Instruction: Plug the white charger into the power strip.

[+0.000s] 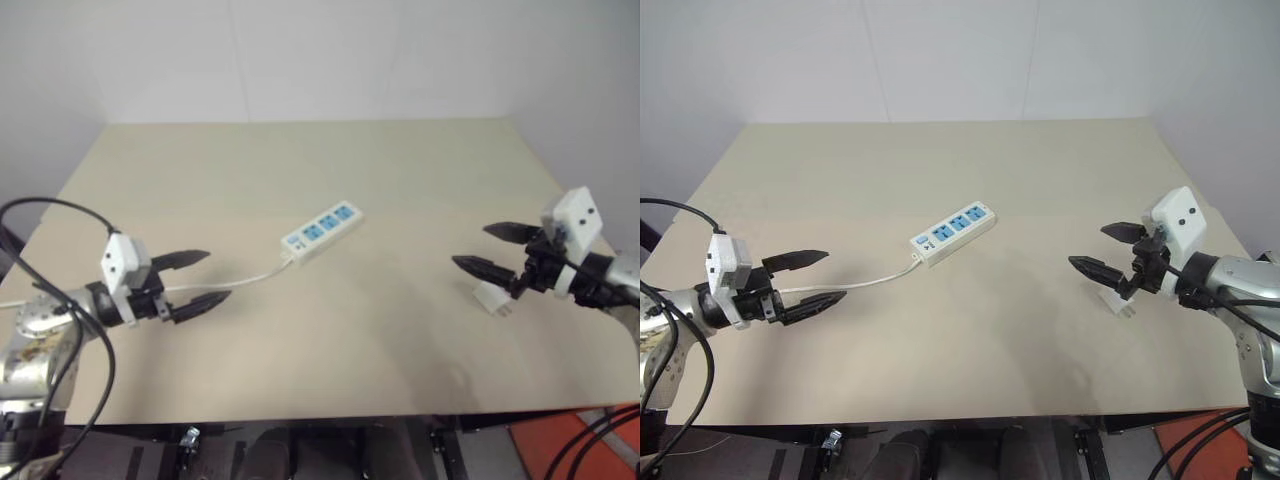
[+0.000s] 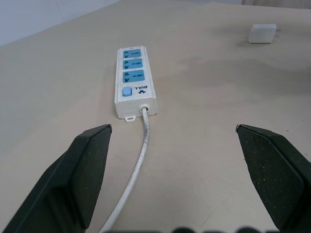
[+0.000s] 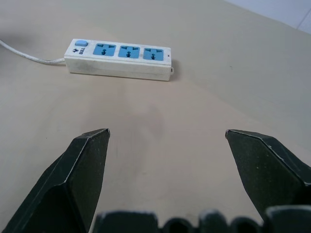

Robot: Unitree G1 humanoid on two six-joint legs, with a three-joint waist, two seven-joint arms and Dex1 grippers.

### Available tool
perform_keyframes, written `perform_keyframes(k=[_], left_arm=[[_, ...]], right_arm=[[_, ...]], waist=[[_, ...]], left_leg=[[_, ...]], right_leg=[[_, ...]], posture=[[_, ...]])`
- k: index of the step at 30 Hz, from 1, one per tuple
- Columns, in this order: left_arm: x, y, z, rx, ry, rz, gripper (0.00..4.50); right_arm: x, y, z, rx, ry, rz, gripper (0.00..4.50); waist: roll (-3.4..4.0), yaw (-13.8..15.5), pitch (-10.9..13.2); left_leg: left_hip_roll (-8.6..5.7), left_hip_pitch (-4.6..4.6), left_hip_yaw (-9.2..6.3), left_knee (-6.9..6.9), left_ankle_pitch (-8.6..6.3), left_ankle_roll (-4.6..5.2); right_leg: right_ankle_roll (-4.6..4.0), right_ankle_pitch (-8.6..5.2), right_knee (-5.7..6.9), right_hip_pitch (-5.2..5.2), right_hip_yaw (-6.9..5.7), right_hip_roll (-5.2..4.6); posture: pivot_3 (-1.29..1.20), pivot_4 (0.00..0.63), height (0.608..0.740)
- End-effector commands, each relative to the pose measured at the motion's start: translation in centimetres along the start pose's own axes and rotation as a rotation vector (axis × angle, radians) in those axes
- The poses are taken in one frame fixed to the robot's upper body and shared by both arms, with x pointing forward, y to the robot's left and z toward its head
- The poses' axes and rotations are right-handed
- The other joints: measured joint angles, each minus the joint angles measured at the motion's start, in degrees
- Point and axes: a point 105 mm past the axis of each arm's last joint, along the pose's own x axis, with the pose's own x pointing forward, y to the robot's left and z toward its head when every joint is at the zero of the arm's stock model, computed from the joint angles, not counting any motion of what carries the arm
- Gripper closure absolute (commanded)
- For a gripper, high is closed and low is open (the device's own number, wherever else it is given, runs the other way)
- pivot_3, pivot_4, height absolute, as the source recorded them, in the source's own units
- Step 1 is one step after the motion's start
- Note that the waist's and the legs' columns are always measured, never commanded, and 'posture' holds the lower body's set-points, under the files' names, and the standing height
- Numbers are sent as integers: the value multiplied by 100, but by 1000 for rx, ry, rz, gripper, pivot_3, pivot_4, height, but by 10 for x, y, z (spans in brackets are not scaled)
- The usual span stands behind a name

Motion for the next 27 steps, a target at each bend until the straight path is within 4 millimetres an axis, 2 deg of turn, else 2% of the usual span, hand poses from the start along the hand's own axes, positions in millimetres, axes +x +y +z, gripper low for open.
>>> perform_keyframes(k=[1, 13, 20, 21, 24, 27], left_arm=[[-2, 0, 7, 41, -16, 0, 32], [7, -5, 19, 48, -40, 3, 32], [65, 33, 24, 64, -95, 172, 32], [79, 39, 25, 46, -112, 185, 32], [113, 43, 26, 23, -140, 176, 32], [135, 49, 25, -9, -155, 186, 32]], right_arm=[[-2, -2, 8, -26, -18, 0, 0], [-1, -1, 10, -25, -28, -2, 0], [4, 1, 15, -28, -49, 3, 0], [5, 1, 17, -29, -55, 4, 0], [7, 1, 21, -37, -70, 4, 0], [7, 1, 24, -42, -86, -1, 0]], waist=[[0, 0, 0], [0, -2, 0], [-4, 68, -2], [-5, 61, -2], [-7, 62, -1], [-8, 48, 0]], left_leg=[[0, 0, 0, 0, 0, 0], [2, 3, 7, 0, 0, 0], [0, 12, 21, 10, 2, 0], [0, 10, 25, 10, 2, 0], [-6, 4, 38, 10, 2, 0], [-7, -2, 53, 11, 1, 1]], right_leg=[[0, 0, 0, 0, 0, 0], [0, 0, 3, 1, 5, 1], [10, 18, 1, 18, 0, 2], [11, 20, 0, 15, 2, 4], [15, 23, 4, 7, 6, 2], [18, 27, 1, 4, 8, -1]], posture=[[0, 150, 740], [0, 150, 740], [0, 150, 740], [0, 150, 740], [0, 150, 740], [0, 150, 740]])
